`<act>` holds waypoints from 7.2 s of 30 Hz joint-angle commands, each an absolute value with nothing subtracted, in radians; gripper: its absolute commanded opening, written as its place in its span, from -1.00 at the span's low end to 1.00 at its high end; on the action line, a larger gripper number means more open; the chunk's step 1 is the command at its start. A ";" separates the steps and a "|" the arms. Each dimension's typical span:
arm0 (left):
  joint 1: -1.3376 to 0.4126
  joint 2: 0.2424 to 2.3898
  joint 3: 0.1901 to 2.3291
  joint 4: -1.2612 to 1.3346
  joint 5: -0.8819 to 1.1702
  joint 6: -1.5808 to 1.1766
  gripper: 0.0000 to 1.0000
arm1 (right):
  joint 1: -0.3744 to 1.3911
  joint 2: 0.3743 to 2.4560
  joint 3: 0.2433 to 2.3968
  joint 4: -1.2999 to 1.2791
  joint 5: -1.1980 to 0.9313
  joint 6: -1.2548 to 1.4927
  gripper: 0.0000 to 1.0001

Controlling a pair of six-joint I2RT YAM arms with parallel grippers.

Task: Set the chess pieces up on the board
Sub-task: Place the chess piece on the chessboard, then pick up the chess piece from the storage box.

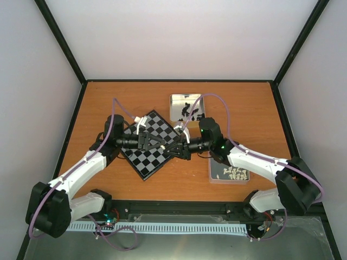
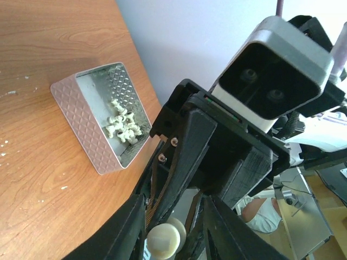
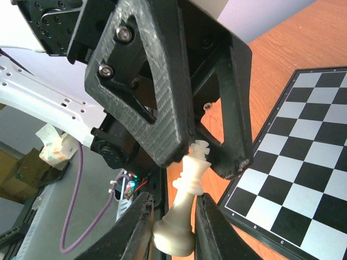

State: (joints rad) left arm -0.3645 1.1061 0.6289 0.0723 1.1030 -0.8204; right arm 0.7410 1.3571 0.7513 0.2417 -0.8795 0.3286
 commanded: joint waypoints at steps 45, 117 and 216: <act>-0.782 1.397 0.799 -0.230 -0.183 -0.391 -0.99 | 0.687 0.943 0.553 -0.159 0.193 0.603 0.28; -0.652 1.108 0.881 -0.325 -0.146 -0.380 0.56 | 0.608 0.848 0.678 -0.587 0.512 0.711 0.34; -0.632 0.728 0.751 -0.304 -0.339 -0.385 0.62 | 0.462 1.256 0.895 -0.854 0.188 0.795 -0.94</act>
